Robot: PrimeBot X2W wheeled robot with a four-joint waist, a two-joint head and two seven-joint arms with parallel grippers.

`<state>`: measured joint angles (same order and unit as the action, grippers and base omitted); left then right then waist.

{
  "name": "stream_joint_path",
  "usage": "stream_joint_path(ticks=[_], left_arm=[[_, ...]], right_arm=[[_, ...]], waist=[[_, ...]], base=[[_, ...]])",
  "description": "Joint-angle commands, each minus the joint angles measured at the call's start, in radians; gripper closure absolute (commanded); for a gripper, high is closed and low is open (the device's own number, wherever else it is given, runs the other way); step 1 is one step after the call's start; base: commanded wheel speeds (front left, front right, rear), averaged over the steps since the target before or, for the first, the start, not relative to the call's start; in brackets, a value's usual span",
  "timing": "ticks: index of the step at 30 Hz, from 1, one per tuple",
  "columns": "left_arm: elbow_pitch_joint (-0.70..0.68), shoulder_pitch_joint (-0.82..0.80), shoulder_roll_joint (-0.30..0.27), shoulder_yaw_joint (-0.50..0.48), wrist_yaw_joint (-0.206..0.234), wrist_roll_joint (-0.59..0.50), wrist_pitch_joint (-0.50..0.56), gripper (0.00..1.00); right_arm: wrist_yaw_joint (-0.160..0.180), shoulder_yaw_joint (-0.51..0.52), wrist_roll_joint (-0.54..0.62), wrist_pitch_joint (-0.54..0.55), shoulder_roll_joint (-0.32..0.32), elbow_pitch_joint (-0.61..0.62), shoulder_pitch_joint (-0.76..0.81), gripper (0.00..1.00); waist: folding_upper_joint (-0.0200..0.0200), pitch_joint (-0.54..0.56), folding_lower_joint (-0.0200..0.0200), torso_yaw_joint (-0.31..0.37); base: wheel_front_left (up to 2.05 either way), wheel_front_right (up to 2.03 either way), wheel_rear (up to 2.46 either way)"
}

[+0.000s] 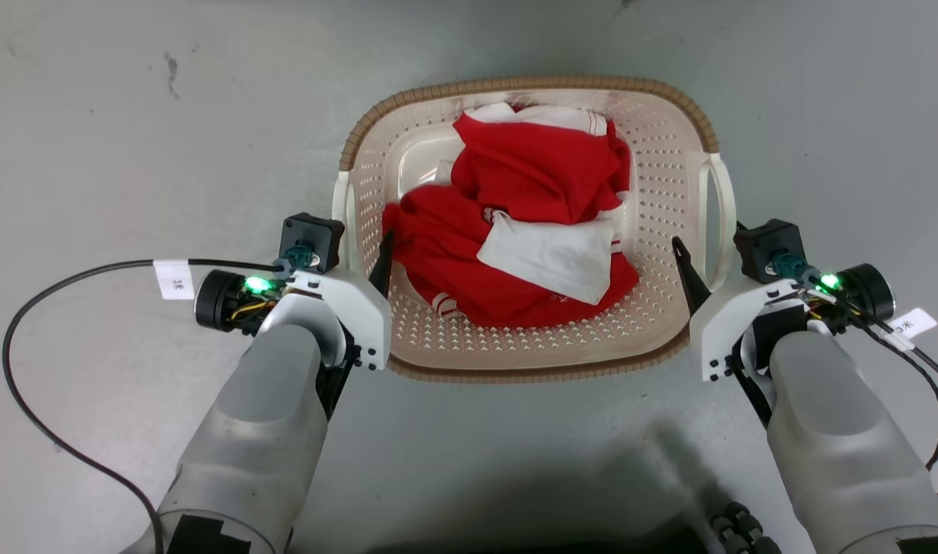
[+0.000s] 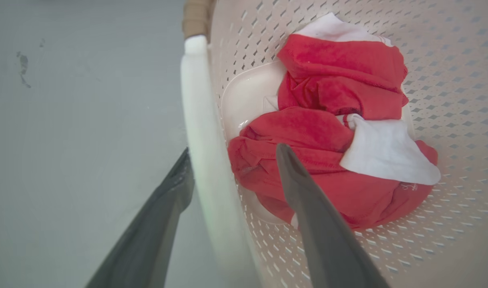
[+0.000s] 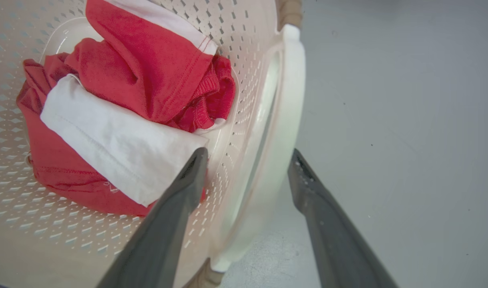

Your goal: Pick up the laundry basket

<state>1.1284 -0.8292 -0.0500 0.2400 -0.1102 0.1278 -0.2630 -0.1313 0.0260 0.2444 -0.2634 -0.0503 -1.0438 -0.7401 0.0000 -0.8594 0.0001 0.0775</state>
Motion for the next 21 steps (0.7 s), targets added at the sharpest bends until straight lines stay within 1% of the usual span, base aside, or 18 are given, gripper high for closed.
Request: stream_joint_path(ticks=[1, 6, 7, 8, 15, 21], left_arm=[[0.001, -0.018, -0.001, 0.004, 0.004, 0.007, -0.003, 0.00], [0.016, -0.036, -0.001, 0.028, 0.011, 0.019, -0.002, 0.00], [0.016, -0.042, -0.001, 0.033, 0.013, 0.017, -0.003, 0.53], [0.015, -0.046, -0.001, 0.038, 0.011, 0.019, -0.003, 1.00], [0.026, -0.053, -0.002, 0.069, -0.001, 0.032, 0.000, 1.00], [0.030, -0.027, -0.001, 0.084, -0.003, 0.053, -0.003, 1.00]], right_arm=[[0.001, -0.003, 0.002, -0.002, 0.000, -0.010, -0.024, 0.00], [0.001, -0.018, 0.000, -0.002, 0.000, -0.038, -0.045, 0.00], [0.001, -0.019, -0.001, -0.002, 0.000, -0.042, -0.052, 0.67], [0.001, -0.021, -0.002, -0.002, 0.000, -0.047, -0.059, 1.00], [0.001, -0.037, -0.018, -0.002, -0.002, -0.063, -0.078, 1.00], [0.001, -0.049, -0.027, -0.002, -0.003, -0.075, -0.056, 1.00]], waist=[[0.0000, -0.016, -0.0001, -0.001], [0.0000, -0.042, -0.0001, -0.004], [0.0000, -0.046, -0.0001, -0.004], [0.0000, -0.050, -0.0001, -0.004], [0.0000, -0.054, -0.0001, -0.003], [0.0000, -0.005, -0.0001, -0.004]], base=[[0.00, 0.00, 0.00], [0.00, 0.00, 0.00], [0.00, 0.00, 0.00], [0.00, 0.00, 0.00], [0.00, 0.00, 0.00], [0.00, 0.00, 0.00]])
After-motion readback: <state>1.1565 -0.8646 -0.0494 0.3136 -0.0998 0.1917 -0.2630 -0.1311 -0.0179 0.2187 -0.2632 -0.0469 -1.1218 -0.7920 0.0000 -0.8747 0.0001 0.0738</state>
